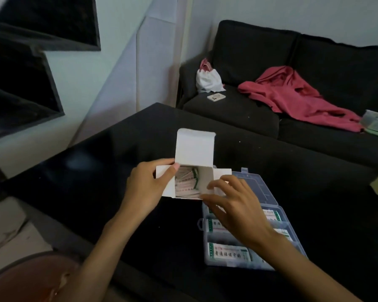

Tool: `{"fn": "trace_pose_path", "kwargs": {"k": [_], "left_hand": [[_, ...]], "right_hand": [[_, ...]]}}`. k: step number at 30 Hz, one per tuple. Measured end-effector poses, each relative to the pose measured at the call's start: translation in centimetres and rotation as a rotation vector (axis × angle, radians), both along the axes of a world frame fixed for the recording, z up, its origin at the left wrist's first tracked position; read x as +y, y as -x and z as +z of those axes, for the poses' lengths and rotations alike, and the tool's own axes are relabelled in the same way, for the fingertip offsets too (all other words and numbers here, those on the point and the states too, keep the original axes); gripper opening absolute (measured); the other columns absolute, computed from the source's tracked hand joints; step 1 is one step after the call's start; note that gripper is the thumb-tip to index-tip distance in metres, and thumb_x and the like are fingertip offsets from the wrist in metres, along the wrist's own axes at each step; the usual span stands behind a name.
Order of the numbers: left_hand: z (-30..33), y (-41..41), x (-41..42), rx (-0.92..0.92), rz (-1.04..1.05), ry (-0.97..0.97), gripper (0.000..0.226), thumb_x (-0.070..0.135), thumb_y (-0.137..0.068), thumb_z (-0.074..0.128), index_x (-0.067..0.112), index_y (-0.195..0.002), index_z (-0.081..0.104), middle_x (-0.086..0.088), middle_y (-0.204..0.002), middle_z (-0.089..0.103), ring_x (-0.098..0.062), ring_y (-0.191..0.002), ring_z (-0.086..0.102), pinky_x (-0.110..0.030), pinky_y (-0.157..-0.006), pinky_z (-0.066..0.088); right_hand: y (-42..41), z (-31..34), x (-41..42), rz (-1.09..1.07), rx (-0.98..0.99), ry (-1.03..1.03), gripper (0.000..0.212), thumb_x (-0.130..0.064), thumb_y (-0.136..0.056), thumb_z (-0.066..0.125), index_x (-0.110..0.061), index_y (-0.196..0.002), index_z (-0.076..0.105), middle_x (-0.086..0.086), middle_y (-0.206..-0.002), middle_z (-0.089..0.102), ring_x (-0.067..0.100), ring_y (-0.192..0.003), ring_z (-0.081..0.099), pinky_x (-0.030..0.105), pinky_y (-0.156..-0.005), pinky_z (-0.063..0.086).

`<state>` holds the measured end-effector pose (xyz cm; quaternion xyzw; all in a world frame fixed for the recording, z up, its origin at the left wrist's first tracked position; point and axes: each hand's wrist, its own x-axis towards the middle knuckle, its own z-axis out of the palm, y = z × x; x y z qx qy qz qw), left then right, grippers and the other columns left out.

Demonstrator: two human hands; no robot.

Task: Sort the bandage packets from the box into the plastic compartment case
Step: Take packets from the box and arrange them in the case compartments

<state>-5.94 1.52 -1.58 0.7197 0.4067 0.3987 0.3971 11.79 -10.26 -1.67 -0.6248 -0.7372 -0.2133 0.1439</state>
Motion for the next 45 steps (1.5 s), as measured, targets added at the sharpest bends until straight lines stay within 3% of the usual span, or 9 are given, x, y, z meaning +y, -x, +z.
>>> {"fn": "trace_pose_path", "kwargs": {"k": [4,7,10,15,22,29,34,39,45], "left_hand": [[-0.4,0.2,0.3,-0.001,0.033,0.082,0.023,0.038,-0.085,0.065,0.027,-0.103,0.073,0.016,-0.096,0.071,-0.007,-0.097,0.065,-0.038,-0.092,0.05],[-0.5,0.2,0.4,0.0,0.031,0.096,0.02,0.037,-0.085,0.066,0.028,-0.101,0.074,0.014,-0.1,0.071,-0.007,-0.101,0.064,-0.041,-0.096,0.048],[-0.4,0.2,0.4,0.041,0.009,0.088,0.021,0.041,-0.085,0.065,0.031,-0.101,0.073,0.014,-0.101,0.072,-0.009,-0.101,0.064,-0.042,-0.095,0.048],[0.2,0.0,0.1,0.105,-0.012,0.084,0.018,0.039,-0.087,0.063,0.035,-0.101,0.073,0.014,-0.1,0.071,-0.01,-0.098,0.064,-0.038,-0.09,0.05],[0.4,0.0,0.4,0.048,-0.026,0.14,0.038,0.056,-0.076,0.058,0.034,-0.103,0.073,0.011,-0.099,0.072,-0.016,-0.096,0.066,-0.049,-0.083,0.053],[0.6,-0.5,0.3,0.014,-0.015,0.155,0.038,0.054,-0.074,0.057,0.031,-0.098,0.074,0.011,-0.096,0.073,-0.014,-0.094,0.066,-0.044,-0.088,0.051],[1.0,-0.7,0.7,-0.049,0.032,0.261,0.02,0.032,-0.088,0.063,0.023,-0.104,0.07,0.003,-0.099,0.07,-0.015,-0.092,0.065,-0.042,-0.086,0.053],[1.4,-0.5,0.9,-0.205,0.015,0.457,0.043,-0.005,-0.082,0.058,0.016,-0.119,0.059,-0.004,-0.104,0.068,-0.011,-0.082,0.065,-0.024,-0.065,0.056],[1.2,-0.9,1.4,-0.276,0.124,0.443,0.053,-0.003,-0.09,0.054,0.014,-0.139,0.042,-0.005,-0.116,0.063,-0.004,-0.078,0.059,-0.012,-0.049,0.048]], "right_hand": [[0.1,0.4,0.4,-0.005,0.007,0.012,0.015,-0.03,-0.077,0.072,-0.025,-0.091,0.074,-0.002,-0.099,0.067,0.019,-0.099,0.052,0.031,-0.067,0.05],[0.5,1.0,0.9,0.003,0.128,0.082,0.029,-0.041,-0.09,0.05,-0.025,-0.097,0.073,-0.006,-0.096,0.067,0.015,-0.095,0.054,0.028,-0.068,0.05],[1.2,2.7,1.8,0.053,0.213,0.187,0.024,-0.031,-0.093,0.053,-0.021,-0.107,0.07,-0.002,-0.102,0.068,0.015,-0.091,0.062,0.031,-0.067,0.056],[2.6,3.3,6.0,-0.033,-0.003,0.444,0.03,-0.023,-0.093,0.055,-0.018,-0.122,0.06,0.006,-0.121,0.062,0.023,-0.106,0.062,0.031,-0.091,0.05],[3.3,2.4,8.8,-0.047,-0.059,0.475,0.023,-0.025,-0.095,0.053,-0.015,-0.113,0.061,0.006,-0.112,0.064,0.022,-0.098,0.063,0.026,-0.081,0.045],[3.0,2.1,9.3,-0.057,-0.086,0.512,0.028,-0.035,-0.092,0.055,-0.014,-0.108,0.064,0.006,-0.105,0.066,0.023,-0.092,0.064,0.033,-0.083,0.051],[2.7,3.6,9.6,-0.031,-0.061,0.53,0.025,-0.029,-0.09,0.059,-0.016,-0.112,0.063,0.006,-0.105,0.066,0.023,-0.093,0.064,0.033,-0.082,0.052],[1.5,5.4,8.6,0.004,0.006,0.442,0.025,-0.027,-0.089,0.061,-0.024,-0.114,0.067,0.0,-0.115,0.066,0.015,-0.098,0.062,0.022,-0.077,0.046],[1.1,4.5,7.3,0.031,0.228,0.206,0.026,-0.029,-0.087,0.063,-0.018,-0.11,0.069,-0.001,-0.112,0.058,0.012,-0.1,0.052,0.018,-0.075,0.043]]}}
